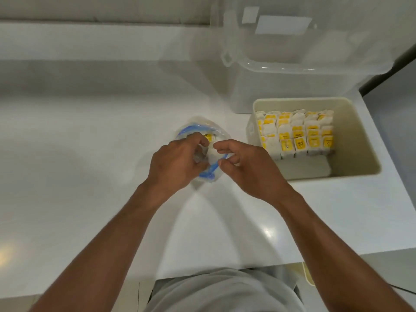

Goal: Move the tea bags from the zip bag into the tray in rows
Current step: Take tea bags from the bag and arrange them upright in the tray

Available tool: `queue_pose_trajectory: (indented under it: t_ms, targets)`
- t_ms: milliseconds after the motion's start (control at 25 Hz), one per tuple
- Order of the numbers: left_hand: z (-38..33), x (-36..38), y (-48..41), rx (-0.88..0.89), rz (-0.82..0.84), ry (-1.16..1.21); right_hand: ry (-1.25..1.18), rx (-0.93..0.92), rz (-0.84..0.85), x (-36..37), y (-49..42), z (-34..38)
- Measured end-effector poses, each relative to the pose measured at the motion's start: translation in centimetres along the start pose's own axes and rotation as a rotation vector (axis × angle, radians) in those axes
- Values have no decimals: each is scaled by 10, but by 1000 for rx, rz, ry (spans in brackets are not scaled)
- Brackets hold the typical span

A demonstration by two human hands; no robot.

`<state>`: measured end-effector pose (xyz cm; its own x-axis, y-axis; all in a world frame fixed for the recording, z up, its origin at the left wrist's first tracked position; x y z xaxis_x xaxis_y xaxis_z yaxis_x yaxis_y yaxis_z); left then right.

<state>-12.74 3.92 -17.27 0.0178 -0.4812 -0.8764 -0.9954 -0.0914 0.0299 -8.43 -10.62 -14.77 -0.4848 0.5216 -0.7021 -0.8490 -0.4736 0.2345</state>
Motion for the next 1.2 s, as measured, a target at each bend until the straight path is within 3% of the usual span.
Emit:
queue_pose_trajectory:
  t_ms: [240,640,800,960,1200]
  targets:
    - [8,14,8,10,-43,2,282,40,-69,40,0,-23]
    - [-2,33,-18,-13,23,-258,131,88,-173,42,3,-36]
    - [4,41,-24,-37,80,-214,112,152,-188,45,7,-44]
    - [4,18,-10,28,-102,-51,-207,273,-188,38,9,-50]
    - [-16,6,19,226,-357,-42,-550,368,-76,38,9,-34]
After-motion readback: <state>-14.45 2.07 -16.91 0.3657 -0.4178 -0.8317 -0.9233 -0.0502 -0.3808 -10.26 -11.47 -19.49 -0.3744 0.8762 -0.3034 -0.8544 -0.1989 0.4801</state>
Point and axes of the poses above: each hand's wrist, its own y-axis away from the middle knuckle, its own x-axis out of the palm, z = x × y, the point moved 9 cm from there along -y, towards the middle knuckle, and after that the axes turned 9 degrees about x, right-handed, at the moved point
